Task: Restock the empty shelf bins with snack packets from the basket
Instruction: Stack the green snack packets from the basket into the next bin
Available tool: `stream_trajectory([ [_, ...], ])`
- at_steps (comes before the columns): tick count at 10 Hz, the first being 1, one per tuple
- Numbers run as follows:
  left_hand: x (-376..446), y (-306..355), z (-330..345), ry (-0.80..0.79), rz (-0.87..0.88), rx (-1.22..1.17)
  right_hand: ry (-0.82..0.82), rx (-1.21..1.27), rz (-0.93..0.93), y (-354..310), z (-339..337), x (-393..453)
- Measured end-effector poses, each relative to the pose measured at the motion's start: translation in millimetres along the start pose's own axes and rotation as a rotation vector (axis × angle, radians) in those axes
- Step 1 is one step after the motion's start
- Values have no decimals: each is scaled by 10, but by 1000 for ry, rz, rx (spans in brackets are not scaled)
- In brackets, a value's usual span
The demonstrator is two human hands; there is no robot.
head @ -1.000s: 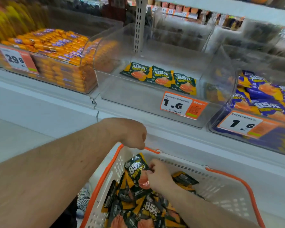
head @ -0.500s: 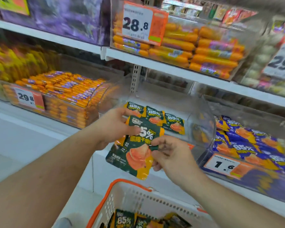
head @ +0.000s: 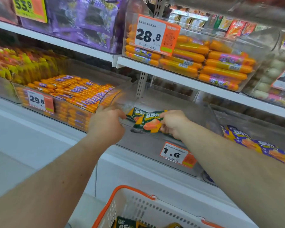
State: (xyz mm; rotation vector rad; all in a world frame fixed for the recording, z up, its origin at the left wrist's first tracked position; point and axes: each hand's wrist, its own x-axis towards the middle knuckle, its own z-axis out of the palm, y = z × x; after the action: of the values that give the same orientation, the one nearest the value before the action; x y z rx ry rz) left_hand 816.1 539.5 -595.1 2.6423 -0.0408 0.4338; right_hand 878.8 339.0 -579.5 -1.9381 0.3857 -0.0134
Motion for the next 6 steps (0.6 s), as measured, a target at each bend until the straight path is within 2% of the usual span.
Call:
stream_trajectory([
  [2, -10, 5, -38, -90, -106, -95, -253, -271, -2, 61, 449, 117],
  [3, -26, 18, -50, -98, -112, -120, -296, -533, -36, 3, 532, 64],
  [4, -36, 18, -43, -94, -115, -135, -403, -659, -104, 43, 627, 213],
  [6, -50, 54, -27, -100, -111, -123, -353, -846, -257, 121, 767, 410],
])
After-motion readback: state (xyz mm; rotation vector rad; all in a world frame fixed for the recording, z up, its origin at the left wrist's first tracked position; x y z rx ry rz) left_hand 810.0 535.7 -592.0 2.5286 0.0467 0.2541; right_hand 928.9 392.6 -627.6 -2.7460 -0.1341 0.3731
